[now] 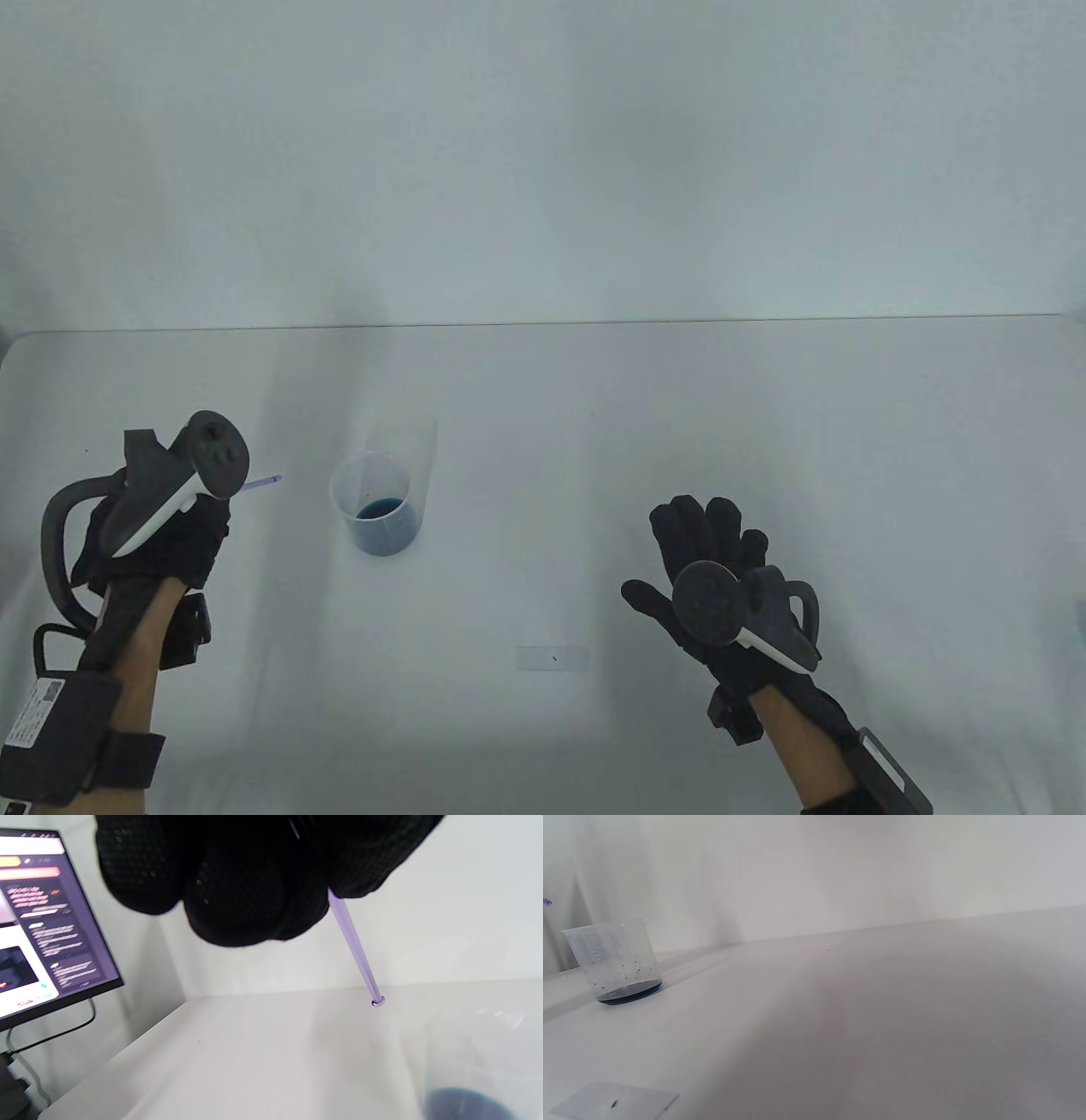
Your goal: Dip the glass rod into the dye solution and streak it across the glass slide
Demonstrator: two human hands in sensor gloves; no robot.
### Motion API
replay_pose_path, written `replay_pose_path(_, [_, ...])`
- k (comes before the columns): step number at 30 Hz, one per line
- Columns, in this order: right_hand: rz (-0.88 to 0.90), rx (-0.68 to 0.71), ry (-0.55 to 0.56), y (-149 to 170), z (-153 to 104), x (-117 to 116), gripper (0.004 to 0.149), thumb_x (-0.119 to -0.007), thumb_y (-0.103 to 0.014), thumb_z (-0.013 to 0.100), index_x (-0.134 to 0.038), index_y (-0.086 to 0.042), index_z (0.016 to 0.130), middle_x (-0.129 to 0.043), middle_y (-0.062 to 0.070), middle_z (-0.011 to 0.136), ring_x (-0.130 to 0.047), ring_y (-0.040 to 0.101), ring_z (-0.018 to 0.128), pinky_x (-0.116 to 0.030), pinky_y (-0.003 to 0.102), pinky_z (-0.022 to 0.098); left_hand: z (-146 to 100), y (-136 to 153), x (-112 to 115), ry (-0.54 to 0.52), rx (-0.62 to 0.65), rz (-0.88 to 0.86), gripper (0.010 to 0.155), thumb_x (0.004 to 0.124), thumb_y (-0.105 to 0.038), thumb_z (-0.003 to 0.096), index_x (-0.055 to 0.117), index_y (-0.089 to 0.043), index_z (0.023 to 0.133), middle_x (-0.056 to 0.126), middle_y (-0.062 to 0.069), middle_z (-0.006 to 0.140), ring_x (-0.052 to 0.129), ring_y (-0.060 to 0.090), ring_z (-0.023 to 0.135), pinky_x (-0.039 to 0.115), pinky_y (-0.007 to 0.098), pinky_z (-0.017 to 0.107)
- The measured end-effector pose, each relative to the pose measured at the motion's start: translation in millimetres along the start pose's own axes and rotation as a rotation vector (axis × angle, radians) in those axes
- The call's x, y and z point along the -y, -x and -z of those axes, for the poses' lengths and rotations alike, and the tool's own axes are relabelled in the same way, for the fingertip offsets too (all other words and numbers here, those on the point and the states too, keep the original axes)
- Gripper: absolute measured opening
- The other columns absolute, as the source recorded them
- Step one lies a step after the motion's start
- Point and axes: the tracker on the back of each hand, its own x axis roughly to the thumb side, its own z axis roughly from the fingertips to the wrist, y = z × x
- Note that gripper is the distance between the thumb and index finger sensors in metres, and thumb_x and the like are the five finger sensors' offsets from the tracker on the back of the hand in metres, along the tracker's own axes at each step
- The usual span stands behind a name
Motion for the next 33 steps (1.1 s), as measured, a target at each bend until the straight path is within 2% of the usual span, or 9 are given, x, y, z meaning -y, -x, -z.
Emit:
replay_pose_path(3, [-0.002, -0.003, -0.003, 0.1, 0.0, -0.1, 0.086, -0.045, -0.07, 0.049, -0.025, -0.019, 0.115, -0.026, 0.009, 0.125, -0.025, 0.05, 0.112, -0.032, 0.072, 0.075, 2.7, -19.1, -10.7, -0.014, 0.044, 0.047, 0.045, 0.074, -0.032, 0.0582, 0.081, -0.005, 0.094, 0.096, 0.009, 0.07, 0.1, 0.022, 0.048, 0.082, 0.048, 0.05])
replay_pose_path(6, [-0.002, -0.005, -0.005, 0.3, 0.0, -0.2, 0.086, -0.045, -0.07, 0.049, -0.025, -0.019, 0.115, -0.026, 0.009, 0.125, -0.025, 0.05, 0.112, -0.032, 0.072, 0.075, 9.4, -41.0, -9.2, -0.007, 0.08, 0.098, 0.045, 0.074, -0.031, 0.0581, 0.081, -0.007, 0.095, 0.095, 0.009, 0.07, 0.1, 0.022, 0.049, 0.082, 0.048, 0.05])
replay_pose_path(16, [-0.002, -0.007, -0.013, 0.5, 0.3, -0.9, 0.086, -0.045, -0.07, 0.049, -0.025, -0.019, 0.115, -0.026, 0.009, 0.125, -0.026, 0.05, 0.112, -0.032, 0.072, 0.075, 43.0, -101.1, 39.6, 0.062, 0.135, 0.233, 0.044, 0.075, -0.032, 0.0572, 0.082, -0.009, 0.094, 0.095, 0.007, 0.07, 0.099, 0.021, 0.049, 0.082, 0.047, 0.051])
replay_pose_path(24, [-0.001, -0.005, -0.02, 0.6, 0.5, -1.3, 0.086, -0.046, -0.07, 0.049, -0.026, -0.019, 0.115, -0.026, 0.009, 0.125, -0.025, 0.05, 0.112, -0.032, 0.072, 0.075, 56.9, -121.4, 63.0, 0.099, 0.146, 0.284, 0.044, 0.076, -0.033, 0.0565, 0.083, -0.01, 0.093, 0.096, 0.006, 0.068, 0.099, 0.02, 0.048, 0.082, 0.047, 0.05])
replay_pose_path(33, [0.0, -0.006, -0.029, 0.8, 0.9, -2.1, 0.086, -0.046, -0.07, 0.049, -0.026, -0.019, 0.115, -0.026, 0.01, 0.125, -0.026, 0.05, 0.112, -0.032, 0.072, 0.075, 59.6, -127.5, 73.0, 0.113, 0.155, 0.303, 0.044, 0.076, -0.034, 0.0562, 0.083, -0.009, 0.092, 0.096, 0.006, 0.068, 0.099, 0.02, 0.046, 0.082, 0.046, 0.049])
